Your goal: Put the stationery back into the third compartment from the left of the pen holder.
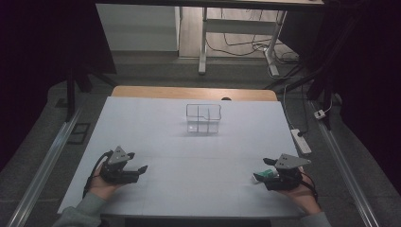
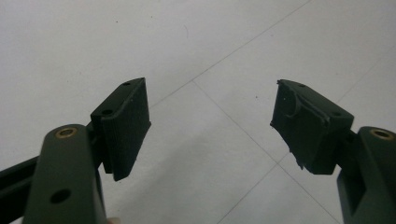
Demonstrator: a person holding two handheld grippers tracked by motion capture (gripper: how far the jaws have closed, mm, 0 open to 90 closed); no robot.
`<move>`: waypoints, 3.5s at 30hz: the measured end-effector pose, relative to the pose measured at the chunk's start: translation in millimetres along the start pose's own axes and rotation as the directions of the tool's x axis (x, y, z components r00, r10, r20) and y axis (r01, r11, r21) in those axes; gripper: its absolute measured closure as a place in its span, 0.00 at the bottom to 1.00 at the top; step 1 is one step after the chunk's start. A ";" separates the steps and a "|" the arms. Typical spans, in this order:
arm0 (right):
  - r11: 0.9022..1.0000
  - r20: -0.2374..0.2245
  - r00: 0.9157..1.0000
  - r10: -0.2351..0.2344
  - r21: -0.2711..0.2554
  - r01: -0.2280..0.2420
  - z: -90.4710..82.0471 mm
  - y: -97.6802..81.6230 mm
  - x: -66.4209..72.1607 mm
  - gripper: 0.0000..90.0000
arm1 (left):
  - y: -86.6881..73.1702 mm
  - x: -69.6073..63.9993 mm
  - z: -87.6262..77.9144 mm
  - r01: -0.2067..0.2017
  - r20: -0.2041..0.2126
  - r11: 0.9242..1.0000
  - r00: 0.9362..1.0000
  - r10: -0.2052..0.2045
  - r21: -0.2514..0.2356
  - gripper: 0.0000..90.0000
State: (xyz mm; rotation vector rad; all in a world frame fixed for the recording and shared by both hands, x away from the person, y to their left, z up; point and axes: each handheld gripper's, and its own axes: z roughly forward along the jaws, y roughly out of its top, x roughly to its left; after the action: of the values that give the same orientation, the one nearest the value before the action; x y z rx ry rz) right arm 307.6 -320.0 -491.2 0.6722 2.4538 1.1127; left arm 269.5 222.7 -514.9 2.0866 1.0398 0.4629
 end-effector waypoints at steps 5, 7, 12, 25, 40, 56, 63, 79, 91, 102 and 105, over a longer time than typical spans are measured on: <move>0.994 -0.018 0.995 -0.094 0.061 0.095 -11.2 1.3 -7.0 0.33 | -0.2 -0.3 1.2 -0.002 0.001 1.000 1.000 0.002 0.007 0.30; 0.984 -0.010 0.988 -0.153 0.095 0.153 -16.3 3.5 -11.6 0.33 | -0.1 -0.8 1.3 -0.003 0.000 1.000 1.000 0.003 0.008 0.30; 0.954 -0.039 0.968 -0.250 0.159 0.253 -26.9 18.1 -27.4 0.32 | 0.0 -0.3 1.3 0.001 0.002 1.000 1.000 -0.001 0.008 0.30; 0.867 -0.205 0.924 -0.321 0.328 0.374 -14.1 37.8 -54.7 0.30 | -1.5 2.0 2.2 0.009 0.009 1.000 1.000 -0.009 0.014 0.30; 0.810 -0.348 0.894 -0.283 0.413 0.417 12.8 30.3 -59.9 0.35 | -1.9 2.1 3.6 0.011 0.010 1.000 1.000 -0.011 0.018 0.30; 0.730 -0.450 0.817 -0.360 0.410 0.547 24.9 20.3 -52.6 0.72 | -3.1 2.7 5.4 0.004 0.007 1.000 1.000 -0.004 0.027 0.30; 0.757 -0.420 0.830 -0.368 0.382 0.530 17.3 22.3 -48.4 0.72 | -3.0 2.6 5.1 0.003 0.004 1.000 1.000 -0.003 0.025 0.30; 0.931 -0.228 0.959 -0.171 0.280 0.233 3.7 63.2 -12.4 0.72 | -3.0 1.2 5.0 -0.009 -0.001 1.000 1.000 0.009 0.024 0.30; 0.978 -0.177 0.984 0.017 0.206 0.020 17.5 67.7 -8.7 0.72 | -3.2 -0.3 5.1 -0.027 -0.011 0.999 1.000 0.027 0.019 0.30; 0.988 -0.203 0.973 0.114 0.124 -0.090 28.5 74.4 12.6 0.72 | -1.8 -4.0 3.7 -0.059 -0.028 0.998 0.998 0.059 0.005 0.30; 0.987 -0.218 0.966 0.137 0.109 -0.115 33.0 74.5 14.4 0.72 | -1.1 -4.7 3.4 -0.069 -0.033 0.998 0.997 0.070 0.006 0.30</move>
State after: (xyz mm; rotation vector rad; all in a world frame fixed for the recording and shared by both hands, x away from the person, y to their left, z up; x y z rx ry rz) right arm 332.6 -249.3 -456.2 0.7791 2.7030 1.1829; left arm 268.1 217.8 -518.0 2.1314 0.9906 0.5315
